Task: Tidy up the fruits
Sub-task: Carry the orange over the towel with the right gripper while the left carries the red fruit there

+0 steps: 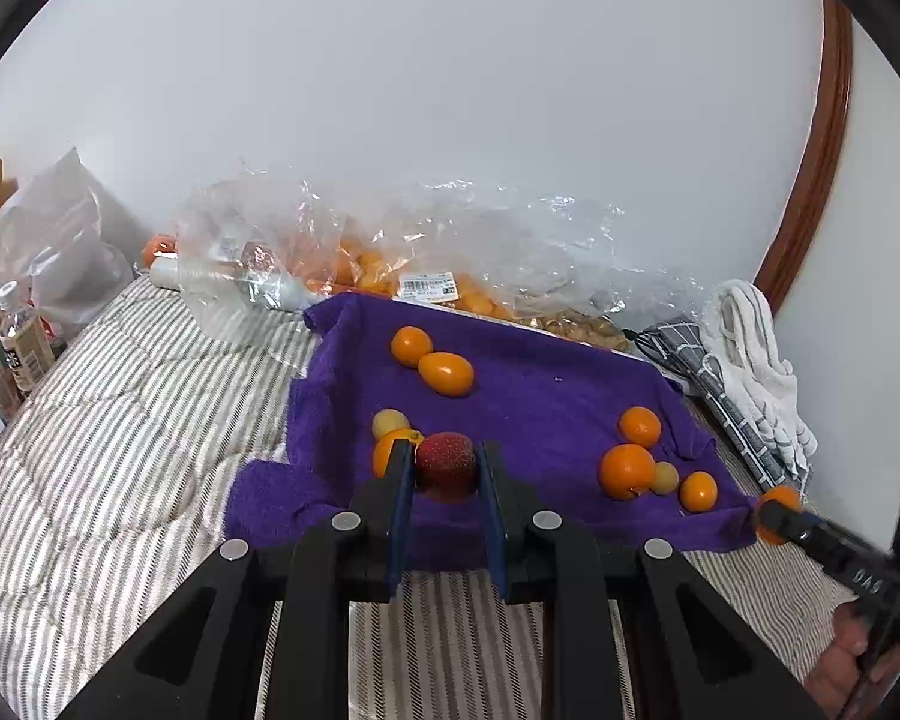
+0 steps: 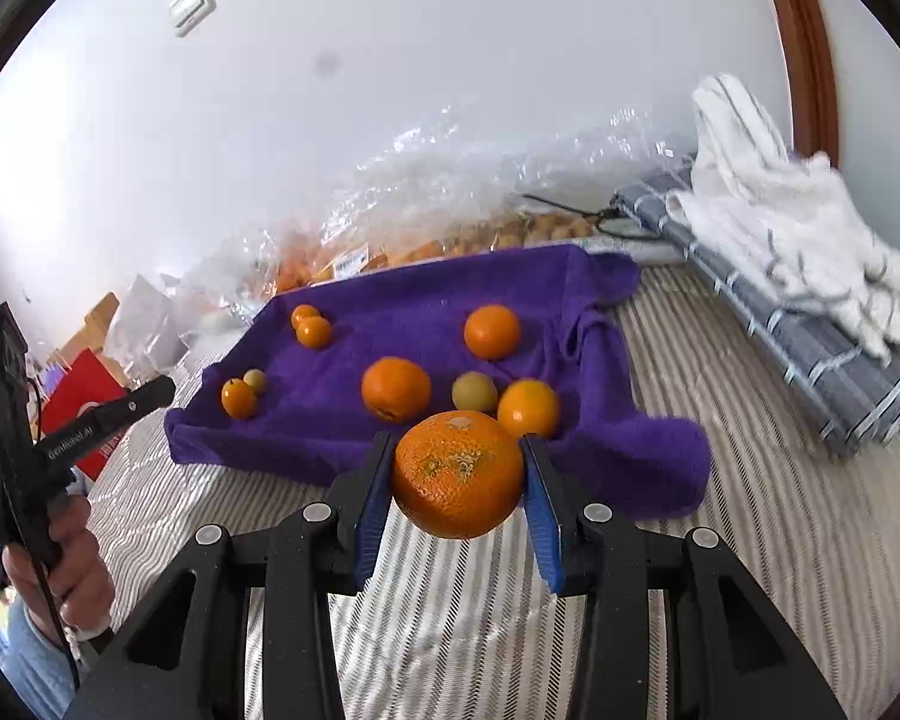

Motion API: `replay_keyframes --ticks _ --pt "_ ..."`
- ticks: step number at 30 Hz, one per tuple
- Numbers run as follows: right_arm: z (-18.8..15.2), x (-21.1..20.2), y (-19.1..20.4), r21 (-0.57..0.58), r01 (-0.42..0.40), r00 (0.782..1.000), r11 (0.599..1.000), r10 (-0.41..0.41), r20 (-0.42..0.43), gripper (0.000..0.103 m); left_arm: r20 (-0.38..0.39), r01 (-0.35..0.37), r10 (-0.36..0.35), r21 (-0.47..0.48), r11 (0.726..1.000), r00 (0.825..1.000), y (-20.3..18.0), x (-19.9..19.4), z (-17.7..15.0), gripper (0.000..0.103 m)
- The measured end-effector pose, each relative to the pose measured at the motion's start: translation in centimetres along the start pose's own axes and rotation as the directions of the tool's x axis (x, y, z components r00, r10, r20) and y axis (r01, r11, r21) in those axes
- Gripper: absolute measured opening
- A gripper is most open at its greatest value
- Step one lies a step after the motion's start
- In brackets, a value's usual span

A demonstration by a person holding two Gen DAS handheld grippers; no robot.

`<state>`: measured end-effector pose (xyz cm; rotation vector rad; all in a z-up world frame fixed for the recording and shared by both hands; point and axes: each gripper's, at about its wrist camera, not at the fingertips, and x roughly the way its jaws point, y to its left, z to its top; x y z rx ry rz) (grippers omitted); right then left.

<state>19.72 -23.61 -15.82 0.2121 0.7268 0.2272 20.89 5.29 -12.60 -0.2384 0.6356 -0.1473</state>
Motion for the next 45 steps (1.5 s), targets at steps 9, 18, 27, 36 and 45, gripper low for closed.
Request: replay_keyframes --ticks 9,18,27,36,45 --pt "4.7 -1.4 2.3 -0.044 -0.008 0.996 0.999 0.012 0.084 0.041 0.027 -0.054 0.056 -0.048 0.997 0.998 2.5 -0.2 0.9 0.02" --pt "8.0 0.5 3.6 -0.056 0.006 0.994 0.998 0.0 0.106 0.041 -0.006 -0.071 0.071 -0.061 0.996 0.997 3.2 0.8 0.4 0.02" --pt "8.2 3.0 1.5 0.011 -0.031 0.996 0.999 0.03 0.086 0.041 0.042 -0.102 0.101 0.032 0.994 0.994 1.9 0.2 0.9 0.02" --pt "10.6 4.5 1.6 -0.034 0.003 1.0 0.999 -0.002 0.026 0.041 0.001 -0.076 0.076 0.051 0.996 0.997 1.9 0.8 5.5 0.02" --pt "9.3 11.6 3.2 -0.047 -0.048 0.989 0.998 0.041 -0.14 0.041 -0.08 -0.012 0.012 -0.002 1.0 0.997 2.1 5.4 8.2 0.02"
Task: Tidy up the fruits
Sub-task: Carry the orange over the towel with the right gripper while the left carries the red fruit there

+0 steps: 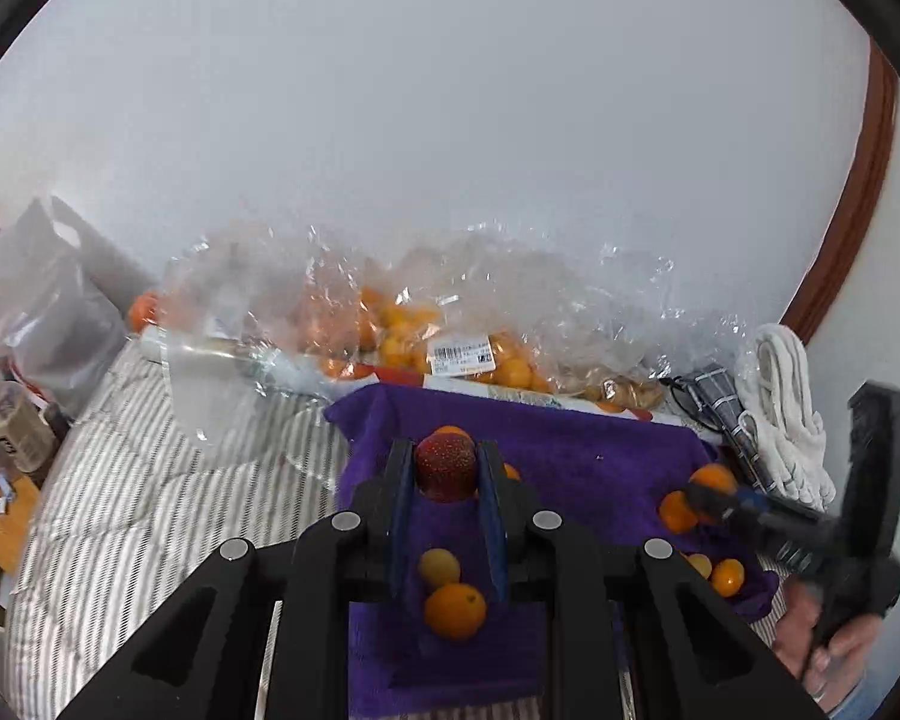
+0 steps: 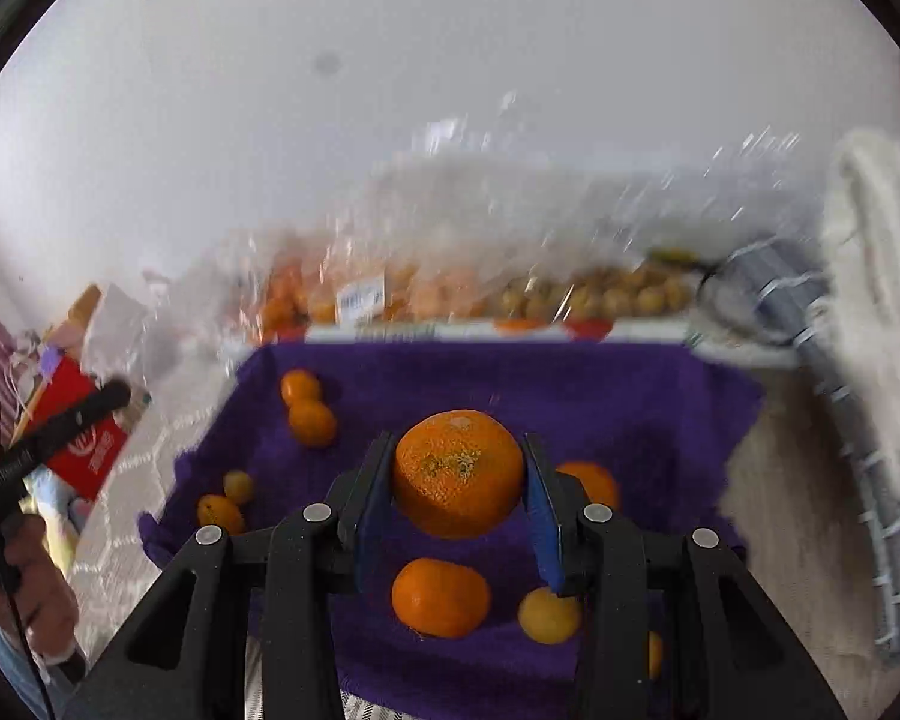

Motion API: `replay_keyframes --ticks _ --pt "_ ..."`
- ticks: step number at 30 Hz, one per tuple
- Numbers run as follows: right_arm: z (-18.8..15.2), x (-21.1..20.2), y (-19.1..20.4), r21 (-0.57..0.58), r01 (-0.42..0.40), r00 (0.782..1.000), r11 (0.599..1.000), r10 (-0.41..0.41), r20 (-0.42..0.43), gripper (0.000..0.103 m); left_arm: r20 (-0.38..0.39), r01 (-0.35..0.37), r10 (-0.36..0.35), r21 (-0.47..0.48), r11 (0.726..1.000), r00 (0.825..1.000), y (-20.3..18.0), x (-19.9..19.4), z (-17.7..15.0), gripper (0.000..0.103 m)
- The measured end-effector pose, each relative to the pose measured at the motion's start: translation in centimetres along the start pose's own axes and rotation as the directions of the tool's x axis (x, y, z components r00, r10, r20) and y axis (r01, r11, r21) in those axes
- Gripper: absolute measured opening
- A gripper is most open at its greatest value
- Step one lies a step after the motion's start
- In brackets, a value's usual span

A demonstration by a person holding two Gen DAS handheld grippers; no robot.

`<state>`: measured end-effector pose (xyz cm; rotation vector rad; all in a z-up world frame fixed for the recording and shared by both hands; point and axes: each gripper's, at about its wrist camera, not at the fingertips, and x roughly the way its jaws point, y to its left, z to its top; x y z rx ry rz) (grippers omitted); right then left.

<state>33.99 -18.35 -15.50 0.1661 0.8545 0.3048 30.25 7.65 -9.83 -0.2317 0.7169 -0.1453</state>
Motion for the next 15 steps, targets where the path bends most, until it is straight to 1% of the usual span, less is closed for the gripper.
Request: replay_keyframes --ticks 3,8,11,15 --pt "-0.7 2.2 0.4 -0.025 0.018 0.998 1.0 -0.019 -0.06 0.041 -0.048 0.005 -0.005 0.003 1.0 0.999 0.0 1.9 -0.1 0.02" --pt "-1.5 4.2 0.2 -0.015 0.01 0.991 1.0 -0.012 -0.132 0.041 -0.12 0.027 -0.025 0.013 1.0 0.992 -0.2 4.6 -1.0 0.02" --pt "-1.8 4.7 0.2 -0.017 0.009 0.987 1.0 -0.012 -0.158 0.041 -0.156 0.037 -0.033 0.022 0.999 0.987 -0.7 5.9 -1.5 0.02" --pt "-1.8 5.0 -0.2 0.0 0.008 0.984 1.0 -0.008 -0.175 0.041 -0.18 0.02 -0.012 0.042 0.999 0.984 -1.1 7.1 -2.0 0.02"
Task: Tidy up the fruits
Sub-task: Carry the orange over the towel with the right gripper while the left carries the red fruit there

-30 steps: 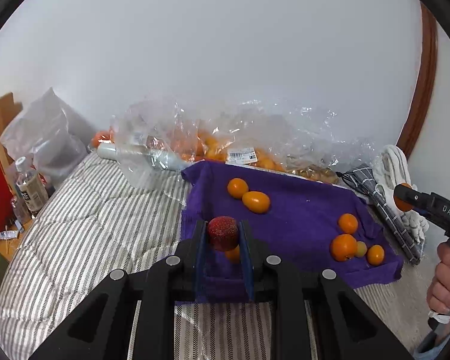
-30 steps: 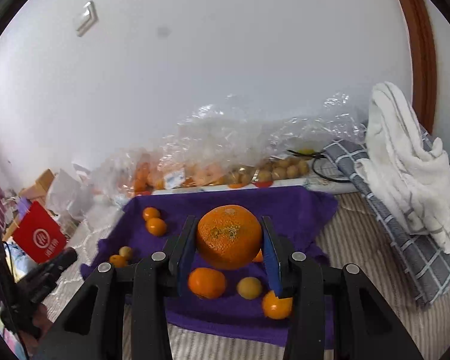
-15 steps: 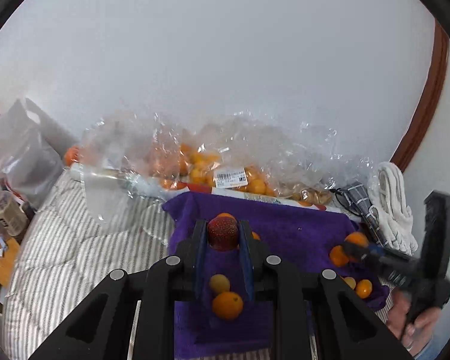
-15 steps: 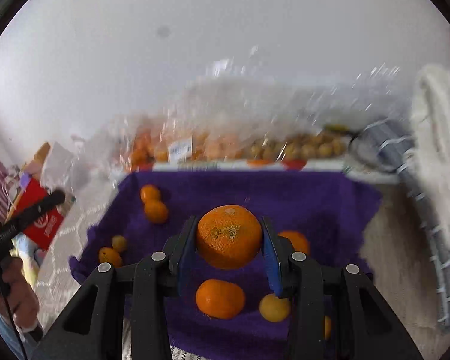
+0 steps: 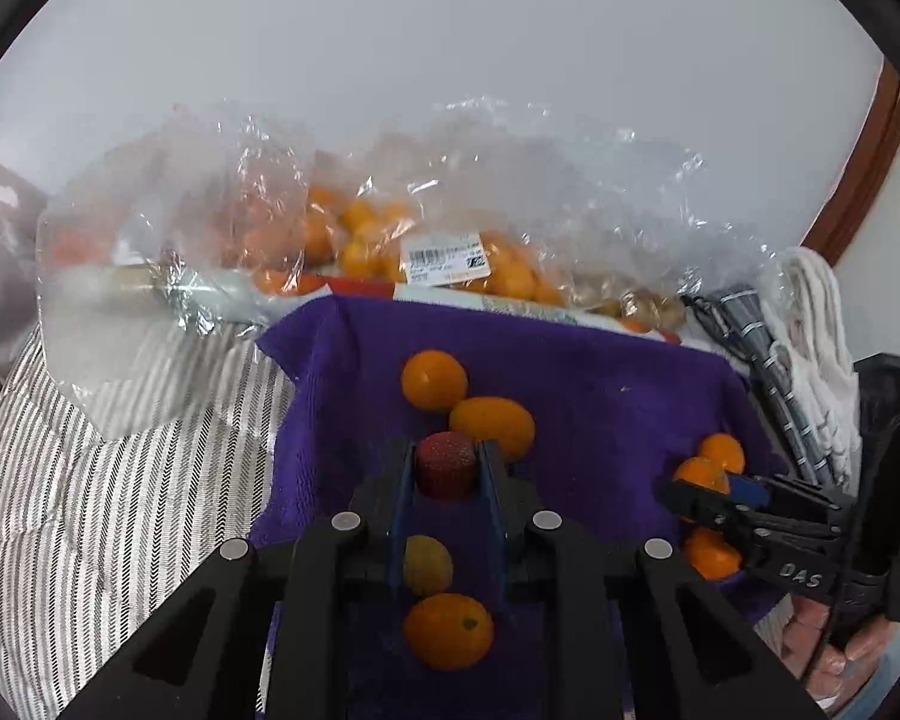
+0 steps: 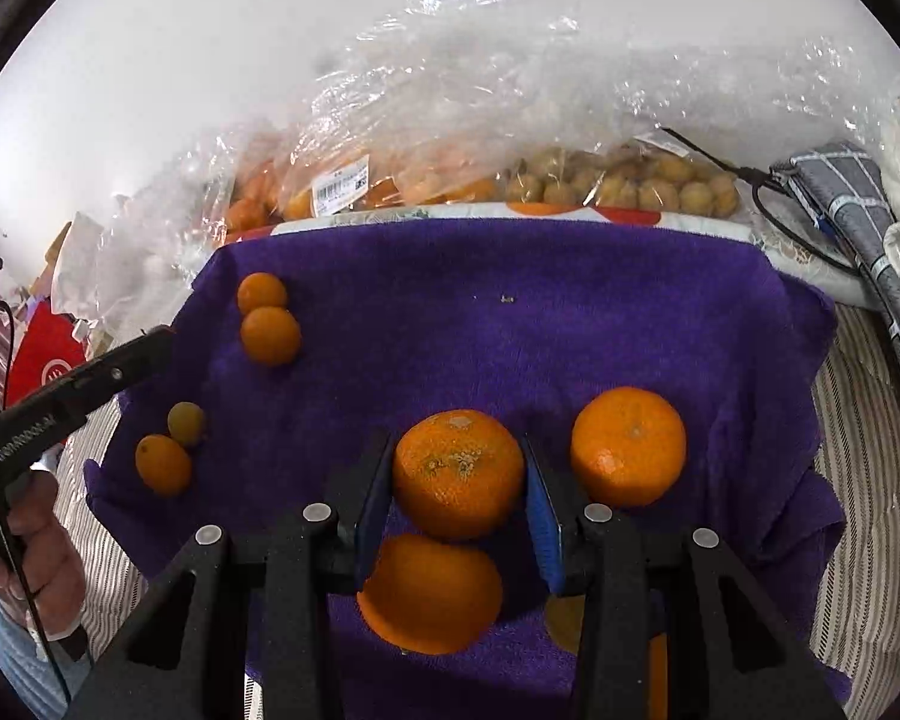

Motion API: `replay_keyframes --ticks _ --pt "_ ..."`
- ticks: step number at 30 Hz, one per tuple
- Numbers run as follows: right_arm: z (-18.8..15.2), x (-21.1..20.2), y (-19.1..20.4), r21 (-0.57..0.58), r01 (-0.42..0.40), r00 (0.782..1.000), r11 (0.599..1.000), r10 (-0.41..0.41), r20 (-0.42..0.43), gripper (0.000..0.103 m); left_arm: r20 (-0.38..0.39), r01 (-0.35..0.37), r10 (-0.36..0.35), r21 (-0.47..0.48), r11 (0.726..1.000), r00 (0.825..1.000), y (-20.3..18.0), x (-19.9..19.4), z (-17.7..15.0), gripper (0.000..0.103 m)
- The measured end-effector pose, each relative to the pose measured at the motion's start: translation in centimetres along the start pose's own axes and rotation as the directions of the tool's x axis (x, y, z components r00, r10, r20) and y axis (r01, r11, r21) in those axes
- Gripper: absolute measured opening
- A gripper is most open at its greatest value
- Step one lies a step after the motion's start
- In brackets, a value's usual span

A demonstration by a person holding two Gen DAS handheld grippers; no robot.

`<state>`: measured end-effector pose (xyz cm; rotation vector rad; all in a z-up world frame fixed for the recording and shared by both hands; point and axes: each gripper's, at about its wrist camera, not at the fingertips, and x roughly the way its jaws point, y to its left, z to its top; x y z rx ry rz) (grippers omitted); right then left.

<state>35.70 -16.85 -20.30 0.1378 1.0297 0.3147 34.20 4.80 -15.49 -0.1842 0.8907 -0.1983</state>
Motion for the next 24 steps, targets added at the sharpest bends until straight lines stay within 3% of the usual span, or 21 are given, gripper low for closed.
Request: replay_keyframes --ticks 7,16,24 --pt "-0.5 -0.6 -0.3 0.025 -0.018 1.0 1.0 0.018 0.01 0.042 -0.04 -0.015 0.014 -0.03 0.999 0.999 0.8 2.0 -0.5 0.02" --pt "-1.4 -3.7 -1.3 0.048 -0.07 0.992 0.996 0.064 0.113 0.043 -0.02 -0.035 0.034 -0.017 0.999 0.999 0.9 2.3 -0.9 0.02" --pt "-2.0 -3.8 -0.7 0.01 -0.015 0.991 1.0 0.014 0.13 0.043 -0.012 -0.063 0.063 -0.008 0.998 0.998 0.8 2.0 -1.2 0.022"
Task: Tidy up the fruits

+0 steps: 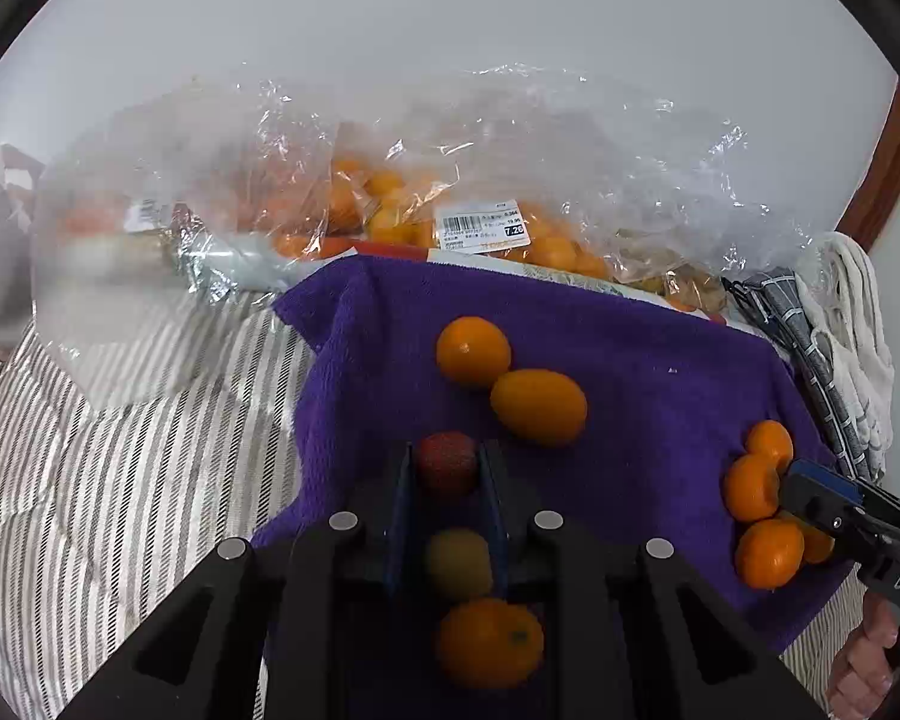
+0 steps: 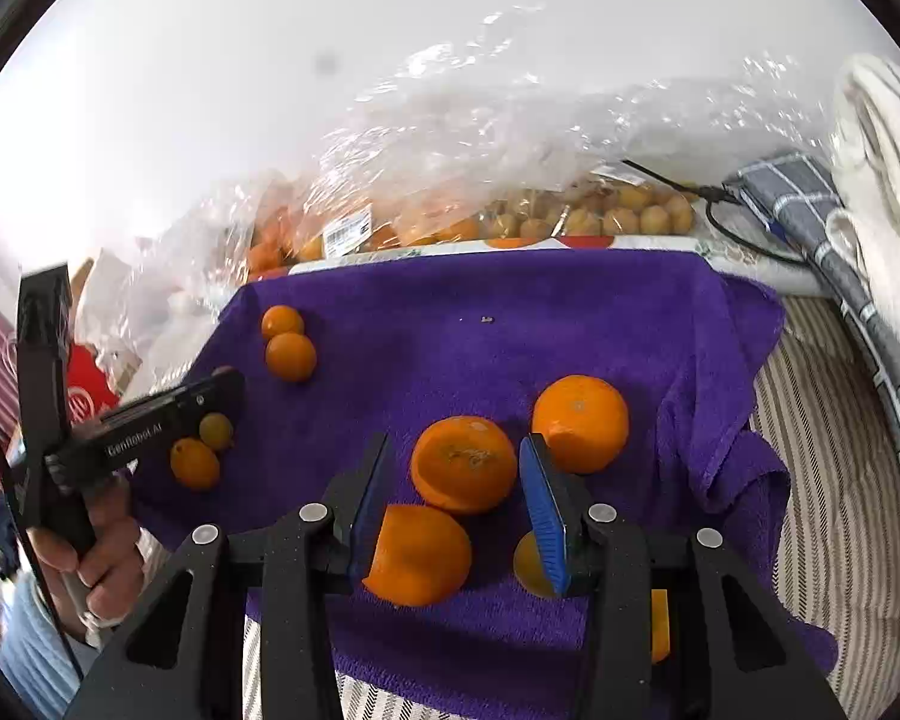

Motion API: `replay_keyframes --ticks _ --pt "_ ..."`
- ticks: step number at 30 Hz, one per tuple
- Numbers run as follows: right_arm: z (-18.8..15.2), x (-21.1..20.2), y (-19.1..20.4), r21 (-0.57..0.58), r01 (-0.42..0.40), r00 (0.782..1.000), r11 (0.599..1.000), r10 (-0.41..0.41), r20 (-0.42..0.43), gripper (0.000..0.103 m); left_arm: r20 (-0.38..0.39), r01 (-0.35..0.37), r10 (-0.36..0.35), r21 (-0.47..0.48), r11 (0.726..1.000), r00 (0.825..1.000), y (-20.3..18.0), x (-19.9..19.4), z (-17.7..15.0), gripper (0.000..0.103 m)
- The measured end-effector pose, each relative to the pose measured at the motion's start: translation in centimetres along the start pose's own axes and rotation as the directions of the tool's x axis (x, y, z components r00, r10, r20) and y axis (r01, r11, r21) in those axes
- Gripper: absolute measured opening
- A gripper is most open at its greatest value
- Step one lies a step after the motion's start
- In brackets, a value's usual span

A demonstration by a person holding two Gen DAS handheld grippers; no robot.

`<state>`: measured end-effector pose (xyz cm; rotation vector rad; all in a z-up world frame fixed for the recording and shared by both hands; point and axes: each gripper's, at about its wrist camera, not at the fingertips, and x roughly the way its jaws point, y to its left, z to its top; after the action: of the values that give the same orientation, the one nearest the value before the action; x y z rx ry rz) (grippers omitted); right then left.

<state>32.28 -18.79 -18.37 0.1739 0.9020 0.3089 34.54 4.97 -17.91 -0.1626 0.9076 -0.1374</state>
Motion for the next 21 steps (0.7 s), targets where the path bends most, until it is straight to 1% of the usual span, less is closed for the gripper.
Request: replay_keyframes --ticks 3,4,6,9,13,14,17,19,21 --pt "-0.2 -0.3 1.0 -0.05 0.046 0.999 0.998 -0.045 0.017 0.043 0.014 -0.002 0.002 -0.009 1.0 1.0 0.1 -1.0 -0.1 0.035" --pt "-0.1 -0.5 1.3 -0.062 0.057 0.998 0.996 -0.056 0.024 0.043 0.029 0.008 -0.008 -0.017 1.0 1.0 0.1 -1.6 -0.1 0.038" --pt "0.0 -1.1 1.8 -0.084 0.076 0.996 0.994 -0.073 0.045 0.043 0.046 0.0 0.001 -0.023 1.0 0.999 -0.1 -2.6 0.1 0.041" --pt "0.4 -3.0 2.5 -0.094 0.109 0.992 0.99 -0.103 0.068 0.043 0.062 -0.002 0.004 -0.029 1.0 0.998 -0.4 -4.6 0.0 0.043" --pt "0.0 -6.1 3.2 -0.079 0.109 0.991 0.991 -0.102 0.085 0.045 0.085 0.013 -0.011 -0.02 1.0 0.996 -0.8 -8.1 -1.4 0.05" --pt "-0.4 -7.0 3.4 -0.079 0.118 0.99 0.99 -0.11 0.091 0.047 0.091 0.011 -0.01 -0.013 1.0 0.996 -0.9 -8.9 -1.9 0.05" --pt "-1.5 -8.8 3.9 -0.085 0.151 0.986 0.985 -0.144 0.085 0.047 0.113 0.024 -0.023 -0.009 1.0 0.993 -1.2 -12.1 -3.6 0.052" --pt "-2.6 -10.1 3.9 -0.085 0.165 0.985 0.983 -0.159 0.074 0.047 0.133 0.039 -0.037 -0.015 0.999 0.99 -1.2 -14.3 -4.8 0.058" --pt "-3.9 -11.5 3.5 -0.06 0.17 0.984 0.984 -0.166 0.07 0.047 0.153 0.031 -0.028 -0.018 0.999 0.988 -1.4 -16.2 -5.9 0.059"
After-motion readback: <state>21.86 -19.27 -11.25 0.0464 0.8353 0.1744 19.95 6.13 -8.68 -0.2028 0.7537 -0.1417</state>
